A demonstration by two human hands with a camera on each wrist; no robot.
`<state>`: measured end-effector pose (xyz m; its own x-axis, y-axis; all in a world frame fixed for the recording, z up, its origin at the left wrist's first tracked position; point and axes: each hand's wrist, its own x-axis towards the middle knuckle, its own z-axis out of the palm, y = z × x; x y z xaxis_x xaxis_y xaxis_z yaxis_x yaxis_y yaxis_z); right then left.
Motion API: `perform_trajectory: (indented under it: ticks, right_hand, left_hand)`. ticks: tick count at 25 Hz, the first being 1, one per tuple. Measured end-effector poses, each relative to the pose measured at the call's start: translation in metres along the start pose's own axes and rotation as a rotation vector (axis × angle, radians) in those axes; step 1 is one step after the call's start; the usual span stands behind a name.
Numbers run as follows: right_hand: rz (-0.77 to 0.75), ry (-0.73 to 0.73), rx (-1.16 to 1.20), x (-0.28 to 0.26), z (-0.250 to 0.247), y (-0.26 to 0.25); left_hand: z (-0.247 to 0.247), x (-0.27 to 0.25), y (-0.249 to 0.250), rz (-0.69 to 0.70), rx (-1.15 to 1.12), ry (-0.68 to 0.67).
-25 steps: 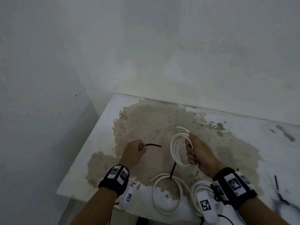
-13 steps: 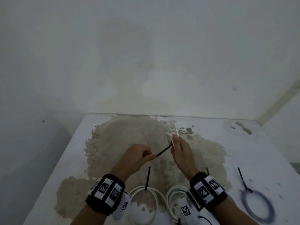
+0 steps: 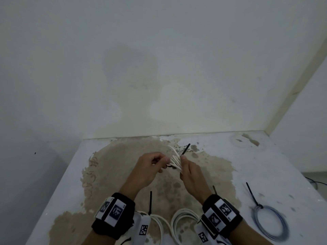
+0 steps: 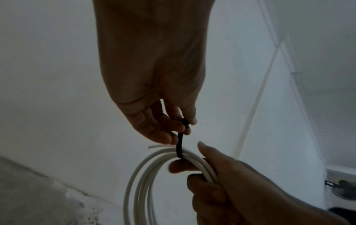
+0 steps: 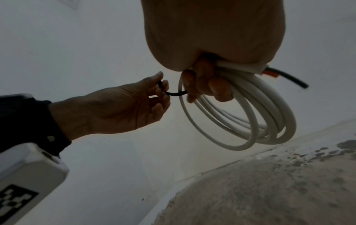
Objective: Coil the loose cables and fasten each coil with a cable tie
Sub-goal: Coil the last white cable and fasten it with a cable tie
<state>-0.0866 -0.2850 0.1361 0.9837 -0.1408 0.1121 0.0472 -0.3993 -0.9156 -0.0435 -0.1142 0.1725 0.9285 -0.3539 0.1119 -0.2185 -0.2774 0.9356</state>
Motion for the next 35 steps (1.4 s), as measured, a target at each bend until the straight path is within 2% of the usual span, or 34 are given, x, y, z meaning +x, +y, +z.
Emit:
perform_trajectory:
  ticks: [3,10,17,21,25,35]
  right_hand:
    - [-0.006,0.050,0.008,0.003,-0.005,-0.002]
    - [-0.121,0.111,-0.105,-0.001,-0.013,-0.006]
    - [-0.227,0.366,-0.090,0.002,-0.015,-0.008]
    - [-0.284,0.379,-0.112,0.001,-0.017,-0.016]
    - [-0.330,0.380,0.010,0.004,-0.016,-0.021]
    - [-0.333,0.385,0.102,0.007,-0.007,-0.029]
  left_hand:
    - [0.007,0.000,0.006,0.011,-0.026,-0.021]
    - [0.019,0.005,0.015,0.024,-0.067,-0.016]
    - [0.036,0.004,0.027,0.067,-0.243,0.179]
    - [0.038,0.005,0.030,0.074,-0.329,0.255]
    - [0.034,0.005,0.033,0.056,-0.379,0.290]
    - [0.024,0.005,0.033,0.102,-0.324,0.321]
